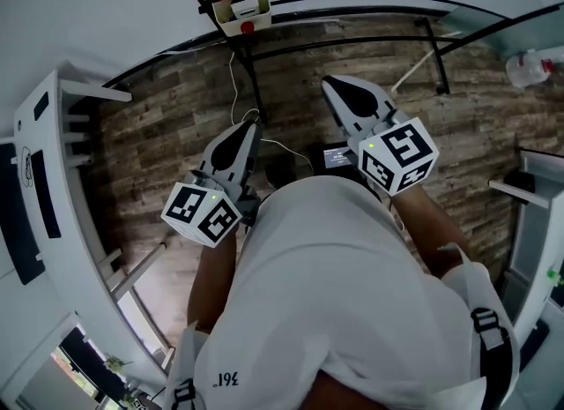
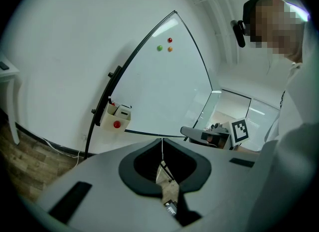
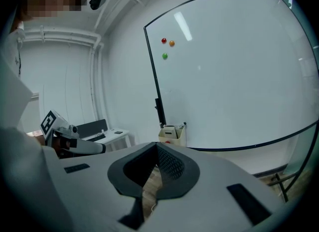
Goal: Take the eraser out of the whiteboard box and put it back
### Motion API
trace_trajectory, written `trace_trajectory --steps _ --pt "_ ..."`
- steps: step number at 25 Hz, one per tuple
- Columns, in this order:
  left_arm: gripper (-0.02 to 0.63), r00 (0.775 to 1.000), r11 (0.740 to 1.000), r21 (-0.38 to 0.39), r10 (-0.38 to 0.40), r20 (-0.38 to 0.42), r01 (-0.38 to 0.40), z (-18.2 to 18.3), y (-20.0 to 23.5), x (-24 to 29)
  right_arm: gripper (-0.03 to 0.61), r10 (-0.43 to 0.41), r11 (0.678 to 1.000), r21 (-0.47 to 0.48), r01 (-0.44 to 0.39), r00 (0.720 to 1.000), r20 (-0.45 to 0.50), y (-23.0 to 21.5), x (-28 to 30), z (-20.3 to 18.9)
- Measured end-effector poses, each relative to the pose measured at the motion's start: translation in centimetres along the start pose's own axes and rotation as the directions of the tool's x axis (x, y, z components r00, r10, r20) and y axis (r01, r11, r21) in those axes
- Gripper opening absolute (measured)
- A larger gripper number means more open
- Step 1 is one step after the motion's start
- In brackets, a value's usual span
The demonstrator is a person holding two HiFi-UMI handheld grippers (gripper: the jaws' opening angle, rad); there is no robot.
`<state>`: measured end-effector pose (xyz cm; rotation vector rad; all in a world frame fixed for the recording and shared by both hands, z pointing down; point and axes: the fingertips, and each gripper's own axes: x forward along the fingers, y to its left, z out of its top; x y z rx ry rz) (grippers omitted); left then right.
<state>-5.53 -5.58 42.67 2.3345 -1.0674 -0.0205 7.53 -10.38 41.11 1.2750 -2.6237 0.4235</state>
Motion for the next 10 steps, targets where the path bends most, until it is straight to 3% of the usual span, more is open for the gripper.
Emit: trace_trajectory --steps 10 --pt "0.011 1.0 1.0 0.007 -0.007 -0.004 0.007 -0.01 0.04 0.1 0.025 0.001 1.0 -0.014 -0.001 1.0 0.006 0.05 0.14 0.24"
